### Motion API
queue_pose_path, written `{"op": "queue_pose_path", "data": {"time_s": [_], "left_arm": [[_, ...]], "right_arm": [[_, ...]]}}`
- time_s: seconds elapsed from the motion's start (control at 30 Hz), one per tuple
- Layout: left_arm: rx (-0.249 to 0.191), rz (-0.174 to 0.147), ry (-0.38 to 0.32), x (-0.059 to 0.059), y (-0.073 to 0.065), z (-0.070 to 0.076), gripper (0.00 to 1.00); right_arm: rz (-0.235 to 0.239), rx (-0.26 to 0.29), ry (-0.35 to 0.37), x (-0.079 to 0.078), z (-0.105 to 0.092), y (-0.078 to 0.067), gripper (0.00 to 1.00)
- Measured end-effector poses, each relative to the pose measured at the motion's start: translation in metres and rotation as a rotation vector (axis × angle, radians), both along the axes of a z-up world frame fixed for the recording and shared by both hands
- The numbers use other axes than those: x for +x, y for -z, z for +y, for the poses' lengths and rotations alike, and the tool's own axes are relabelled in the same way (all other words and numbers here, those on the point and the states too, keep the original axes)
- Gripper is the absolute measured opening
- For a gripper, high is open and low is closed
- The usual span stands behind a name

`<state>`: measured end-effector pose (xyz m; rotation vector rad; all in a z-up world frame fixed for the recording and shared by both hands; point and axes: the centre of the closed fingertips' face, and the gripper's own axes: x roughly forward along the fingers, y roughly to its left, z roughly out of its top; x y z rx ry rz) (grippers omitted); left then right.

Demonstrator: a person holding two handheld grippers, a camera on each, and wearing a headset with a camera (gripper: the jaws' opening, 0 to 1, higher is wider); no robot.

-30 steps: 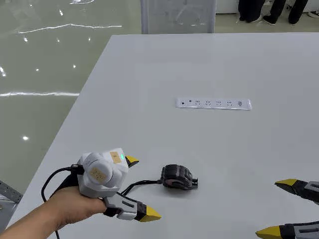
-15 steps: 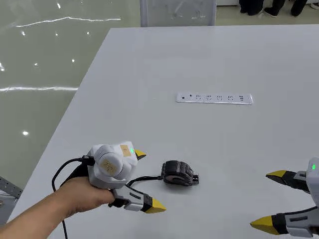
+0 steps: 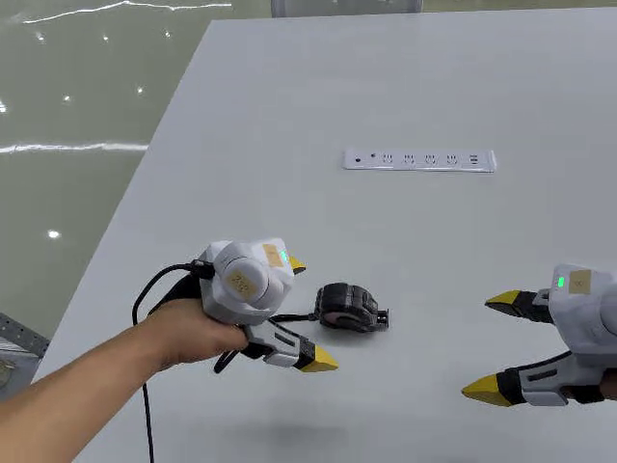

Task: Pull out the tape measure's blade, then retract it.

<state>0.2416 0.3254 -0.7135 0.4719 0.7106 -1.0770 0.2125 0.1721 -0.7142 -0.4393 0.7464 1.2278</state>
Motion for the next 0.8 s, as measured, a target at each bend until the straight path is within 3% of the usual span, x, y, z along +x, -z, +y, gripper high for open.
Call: {"op": "queue_pose_path", "data": {"time_s": [0.8], "left_arm": [[0.073,-0.008,0.084,0.019,0.032,-0.018,0.74]], "right_arm": [[-0.026,-0.029,-0.161,0.02,0.048,0.039,0.61]]}}
